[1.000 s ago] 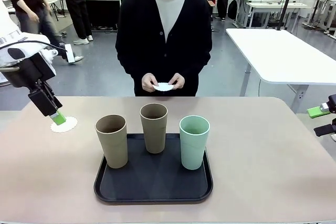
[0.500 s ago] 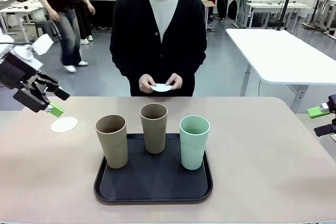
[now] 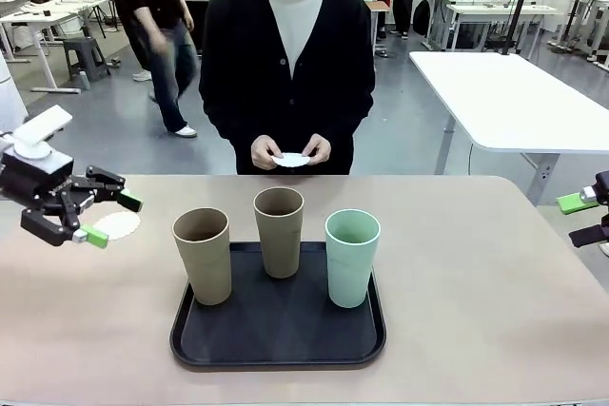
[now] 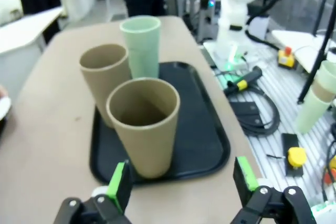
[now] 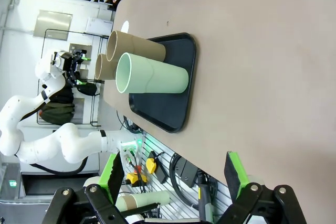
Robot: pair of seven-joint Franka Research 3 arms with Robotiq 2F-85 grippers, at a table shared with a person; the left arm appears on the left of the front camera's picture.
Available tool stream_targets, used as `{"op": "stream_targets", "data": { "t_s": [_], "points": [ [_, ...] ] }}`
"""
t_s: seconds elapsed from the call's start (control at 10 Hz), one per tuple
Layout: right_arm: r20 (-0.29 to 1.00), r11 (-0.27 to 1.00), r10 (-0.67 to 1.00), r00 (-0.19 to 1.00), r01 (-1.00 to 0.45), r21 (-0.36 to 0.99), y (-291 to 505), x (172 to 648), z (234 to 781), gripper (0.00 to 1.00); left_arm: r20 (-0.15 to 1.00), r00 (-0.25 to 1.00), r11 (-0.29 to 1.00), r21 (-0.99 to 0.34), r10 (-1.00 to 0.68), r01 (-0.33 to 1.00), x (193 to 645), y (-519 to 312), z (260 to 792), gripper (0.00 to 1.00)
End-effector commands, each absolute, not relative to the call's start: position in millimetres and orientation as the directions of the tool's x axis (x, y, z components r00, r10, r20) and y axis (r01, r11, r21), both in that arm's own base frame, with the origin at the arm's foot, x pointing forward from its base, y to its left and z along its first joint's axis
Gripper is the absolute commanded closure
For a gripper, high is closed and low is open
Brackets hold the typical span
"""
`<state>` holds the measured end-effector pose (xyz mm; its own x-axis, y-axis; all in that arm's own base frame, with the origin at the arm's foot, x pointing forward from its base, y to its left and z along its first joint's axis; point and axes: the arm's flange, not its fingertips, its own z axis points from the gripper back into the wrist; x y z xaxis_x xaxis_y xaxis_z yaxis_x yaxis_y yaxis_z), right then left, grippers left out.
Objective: Place coasters on the table and set cups on them.
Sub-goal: Pick up one Reusable plastic cup and place it on a coaster set by the human.
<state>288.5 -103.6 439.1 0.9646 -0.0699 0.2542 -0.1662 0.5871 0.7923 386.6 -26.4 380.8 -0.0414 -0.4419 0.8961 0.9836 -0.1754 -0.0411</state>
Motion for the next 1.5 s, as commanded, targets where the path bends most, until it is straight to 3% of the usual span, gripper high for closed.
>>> {"op": "stream_targets", "data": {
  "t_s": [0.0,0.4,0.6,0.7,1.4],
  "points": [
    [0.257,0.579,-0.072,0.964,-0.169,0.797,-103.8,289.0,438.8,0.0,0.864,-0.079,-0.176,-0.012,-0.498,0.984,397.7,-24.1,371.5,0.0],
    [0.257,0.579,-0.072,0.964,-0.169,0.797,-103.8,289.0,438.8,0.0,0.849,-0.071,-0.102,0.021,-0.524,0.995,402.4,-44.4,356.5,0.0],
    [0.257,0.579,-0.072,0.964,-0.169,0.797,-103.8,289.0,438.8,0.0,0.865,0.001,-0.062,-0.037,-0.503,0.997,403.3,-45.9,360.5,0.0],
    [0.257,0.579,-0.072,0.964,-0.169,0.797,-103.8,289.0,438.8,0.0,0.848,-0.055,-0.123,-0.012,-0.527,0.992,405.3,-41.6,361.0,0.0],
    [0.257,0.579,-0.072,0.964,-0.169,0.797,-103.8,289.0,438.8,0.0,0.863,-0.018,-0.083,-0.028,-0.505,0.996,410.0,-46.8,350.1,0.0]
  ]
}}
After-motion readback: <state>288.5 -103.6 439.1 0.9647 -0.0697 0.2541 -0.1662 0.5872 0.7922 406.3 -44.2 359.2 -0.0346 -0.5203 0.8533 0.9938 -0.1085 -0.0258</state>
